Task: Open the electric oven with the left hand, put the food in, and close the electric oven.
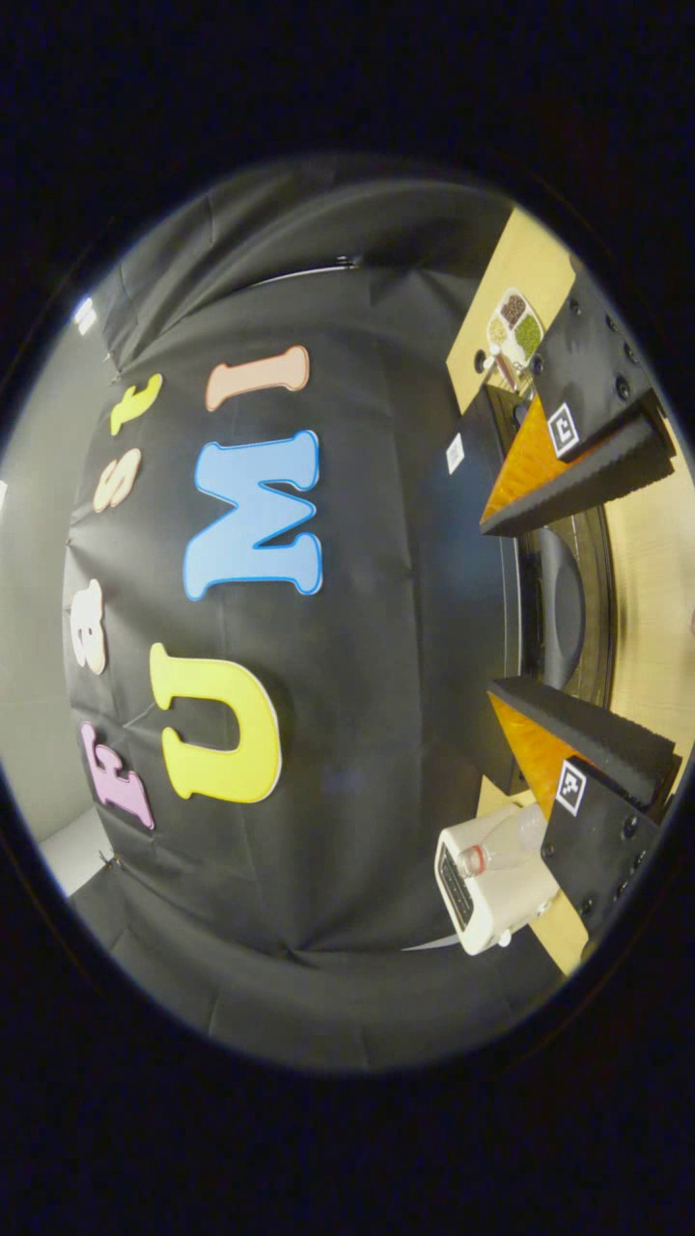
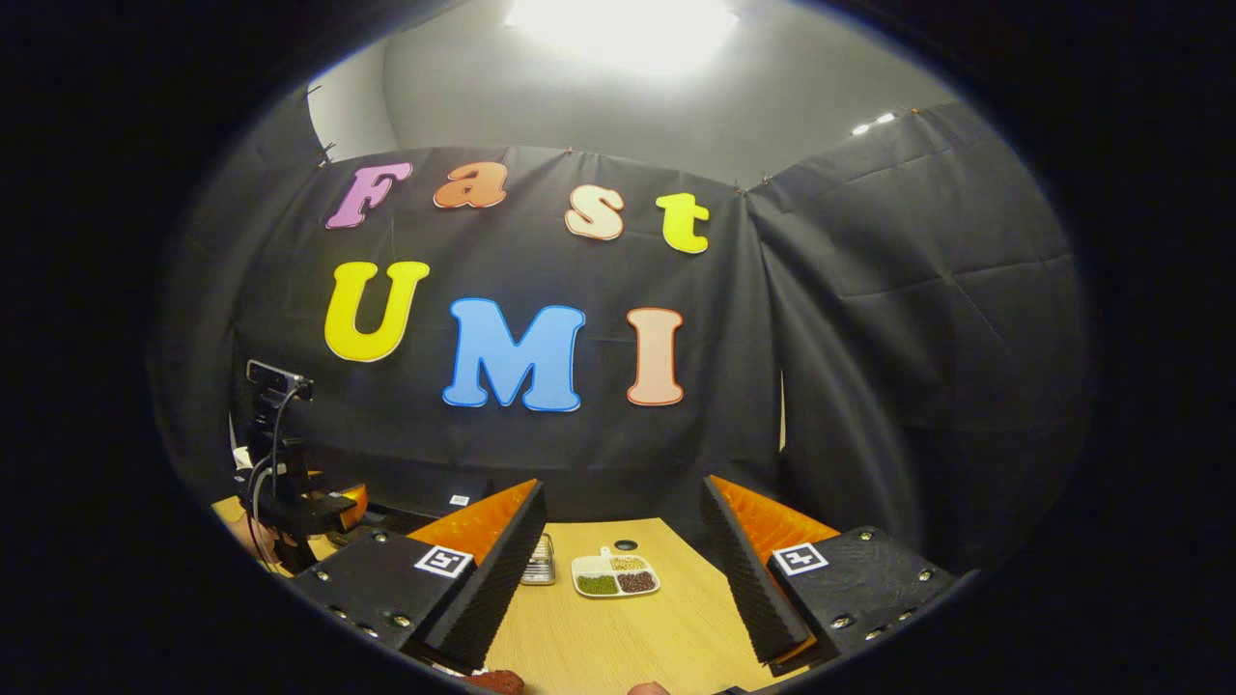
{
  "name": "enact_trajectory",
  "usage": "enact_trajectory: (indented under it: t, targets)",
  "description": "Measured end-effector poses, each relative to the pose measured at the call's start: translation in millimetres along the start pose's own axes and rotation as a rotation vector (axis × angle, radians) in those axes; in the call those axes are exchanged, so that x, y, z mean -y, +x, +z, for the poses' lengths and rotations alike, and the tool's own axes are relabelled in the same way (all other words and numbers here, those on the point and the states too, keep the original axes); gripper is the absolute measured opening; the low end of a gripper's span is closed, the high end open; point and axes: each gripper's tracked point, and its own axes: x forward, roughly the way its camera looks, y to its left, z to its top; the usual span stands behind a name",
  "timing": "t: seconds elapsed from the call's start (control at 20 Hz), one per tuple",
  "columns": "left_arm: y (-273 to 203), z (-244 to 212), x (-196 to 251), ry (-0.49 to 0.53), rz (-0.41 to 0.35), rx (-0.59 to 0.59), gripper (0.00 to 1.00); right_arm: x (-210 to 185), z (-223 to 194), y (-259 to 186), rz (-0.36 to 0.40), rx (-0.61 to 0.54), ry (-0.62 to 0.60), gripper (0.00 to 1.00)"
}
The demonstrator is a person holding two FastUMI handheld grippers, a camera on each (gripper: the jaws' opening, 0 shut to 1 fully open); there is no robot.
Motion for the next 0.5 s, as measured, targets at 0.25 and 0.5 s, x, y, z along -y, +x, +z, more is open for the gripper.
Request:
enact_trajectory:
  t: [0.25, 0.5]
  targets:
    - [21, -27, 0, -0.009, -0.003, -0.054, 0.98, 5, -5, 0, -0.022, -0.026, -0.003, 0.97]
    - [26, -34, 0, 0.012, 0.004, -0.066, 0.94, 8, -3, -2, -0.021, -0.023, -0.023, 0.97]
